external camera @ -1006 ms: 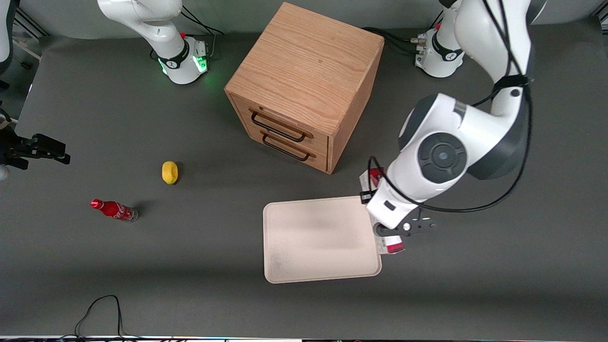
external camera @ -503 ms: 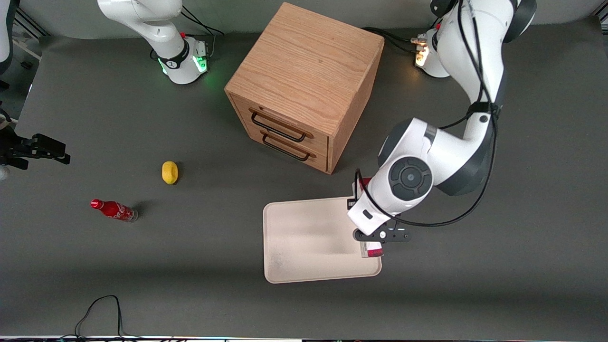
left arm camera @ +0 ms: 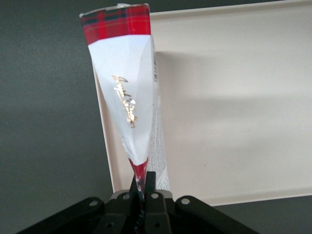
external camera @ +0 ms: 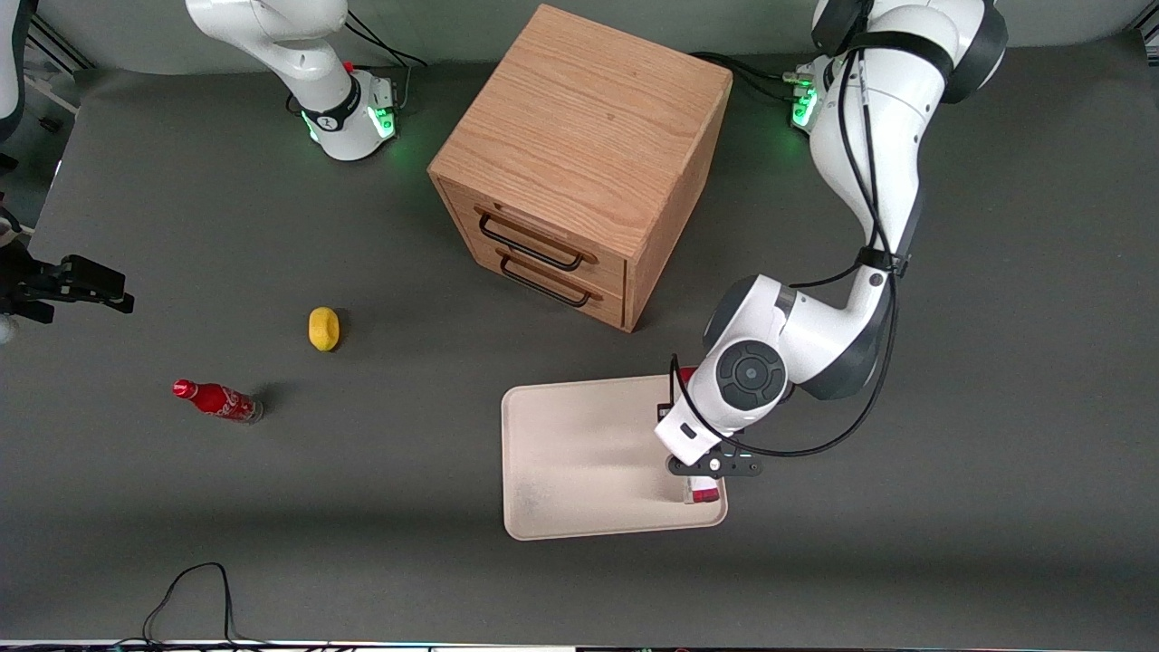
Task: Place red cookie box on tray
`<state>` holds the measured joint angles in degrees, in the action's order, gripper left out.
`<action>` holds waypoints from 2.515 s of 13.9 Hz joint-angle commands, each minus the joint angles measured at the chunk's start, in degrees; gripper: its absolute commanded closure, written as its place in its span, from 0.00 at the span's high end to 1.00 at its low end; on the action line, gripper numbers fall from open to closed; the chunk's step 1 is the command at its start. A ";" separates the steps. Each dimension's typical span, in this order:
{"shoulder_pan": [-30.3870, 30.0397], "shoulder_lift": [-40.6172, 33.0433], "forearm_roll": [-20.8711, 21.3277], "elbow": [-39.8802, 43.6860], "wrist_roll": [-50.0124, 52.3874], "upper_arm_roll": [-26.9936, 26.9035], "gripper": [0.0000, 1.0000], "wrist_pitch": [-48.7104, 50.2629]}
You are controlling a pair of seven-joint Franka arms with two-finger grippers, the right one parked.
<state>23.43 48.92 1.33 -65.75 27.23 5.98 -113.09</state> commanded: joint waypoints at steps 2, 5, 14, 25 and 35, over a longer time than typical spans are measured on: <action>-0.32 1.17 1.48 -0.52 -0.78 -0.35 0.00 -3.45; -0.14 1.88 1.91 -0.78 -0.25 -0.35 0.00 -4.42; 0.03 -4.69 1.92 -0.26 0.28 -0.18 1.00 5.21; -4.60 -31.57 2.62 -11.37 -0.94 -0.36 1.00 22.93; -26.76 -45.76 1.65 -32.33 -28.46 -0.35 1.00 14.03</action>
<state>-0.54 6.85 3.64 -94.08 1.77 4.96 -97.47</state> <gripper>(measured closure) 0.000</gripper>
